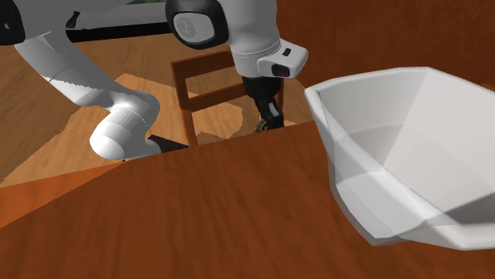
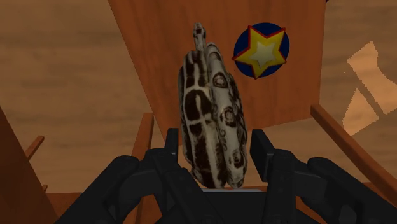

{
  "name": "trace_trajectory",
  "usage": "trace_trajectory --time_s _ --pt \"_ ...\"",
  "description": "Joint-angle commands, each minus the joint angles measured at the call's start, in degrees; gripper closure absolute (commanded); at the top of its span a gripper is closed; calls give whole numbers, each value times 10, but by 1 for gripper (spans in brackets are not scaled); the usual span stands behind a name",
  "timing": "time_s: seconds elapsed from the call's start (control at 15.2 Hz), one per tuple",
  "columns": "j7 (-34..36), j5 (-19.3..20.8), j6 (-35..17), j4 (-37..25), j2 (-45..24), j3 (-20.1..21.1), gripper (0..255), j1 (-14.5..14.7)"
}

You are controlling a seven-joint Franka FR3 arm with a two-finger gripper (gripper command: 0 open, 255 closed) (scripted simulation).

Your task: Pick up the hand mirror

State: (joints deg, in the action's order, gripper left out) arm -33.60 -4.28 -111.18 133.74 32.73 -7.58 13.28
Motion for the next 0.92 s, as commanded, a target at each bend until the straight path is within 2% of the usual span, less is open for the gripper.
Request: trace_trajectory --time_s 0.0,0.86 --pt "2 0 13 -13 0 1 255 0" --pt "11 0 104 -117 -13 2 255 2"
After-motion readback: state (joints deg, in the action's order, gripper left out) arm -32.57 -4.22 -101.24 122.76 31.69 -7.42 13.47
